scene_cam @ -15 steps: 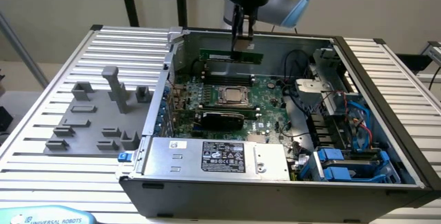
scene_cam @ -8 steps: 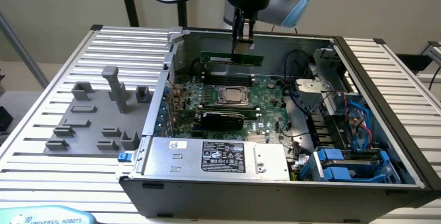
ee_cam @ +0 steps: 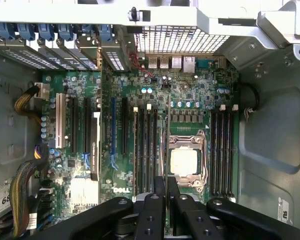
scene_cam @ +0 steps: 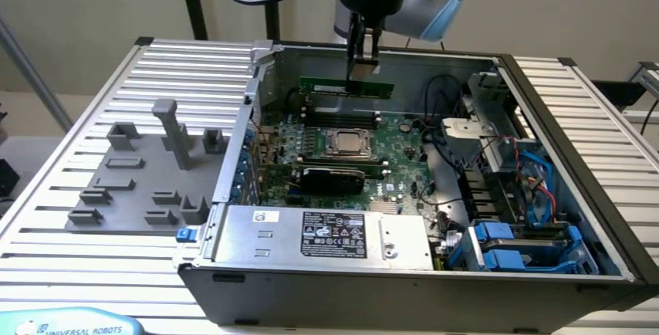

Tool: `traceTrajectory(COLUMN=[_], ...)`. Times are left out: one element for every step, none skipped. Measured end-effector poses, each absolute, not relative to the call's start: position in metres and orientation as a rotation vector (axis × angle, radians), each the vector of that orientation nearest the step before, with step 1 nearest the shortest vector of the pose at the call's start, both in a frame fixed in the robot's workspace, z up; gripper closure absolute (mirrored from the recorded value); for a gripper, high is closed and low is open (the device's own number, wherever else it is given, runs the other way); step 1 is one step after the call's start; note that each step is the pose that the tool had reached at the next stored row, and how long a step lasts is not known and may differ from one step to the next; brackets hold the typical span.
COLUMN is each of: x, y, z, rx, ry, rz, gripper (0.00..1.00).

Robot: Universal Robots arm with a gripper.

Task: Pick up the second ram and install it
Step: 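Insert the second ram into the second slot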

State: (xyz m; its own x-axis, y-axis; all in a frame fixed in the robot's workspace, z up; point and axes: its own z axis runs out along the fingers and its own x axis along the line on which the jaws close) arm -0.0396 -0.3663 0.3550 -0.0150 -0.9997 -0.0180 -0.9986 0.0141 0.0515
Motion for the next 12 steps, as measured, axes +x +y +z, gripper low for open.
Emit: traceTrajectory(x=[-0.04,-0.04,-0.04,-0.04,-0.04,-0.04,-0.04,-0.039,-0.039,-0.039,-0.038,-0.038], y=[-0.366,-0.366,-0.366,-0.366,-0.366,-0.366,-0.366,-0.366,-0.366,-0.366,-0.366,-0.366], z=[0.355,0.355,0.354,0.352,0.351,0.349,0.347,0.345,0.343,0.342,0.34,0.338], rx=[2.188,2.188,2.188,2.188,2.188,2.188,2.188,2.188,2.189,2.189,2.19,2.19], ry=[-2.22,-2.22,-2.22,-2.22,-2.22,-2.22,-2.22,-2.22,-2.22,-2.219,-2.219,-2.218], rz=[-0.077,-0.077,-0.077,-0.077,-0.077,-0.077,-0.077,-0.077,-0.077,-0.077,-0.077,-0.076], gripper=[0.86,0.86,0.86,0.86,0.86,0.86,0.86,0.86,0.86,0.86,0.86,0.86])
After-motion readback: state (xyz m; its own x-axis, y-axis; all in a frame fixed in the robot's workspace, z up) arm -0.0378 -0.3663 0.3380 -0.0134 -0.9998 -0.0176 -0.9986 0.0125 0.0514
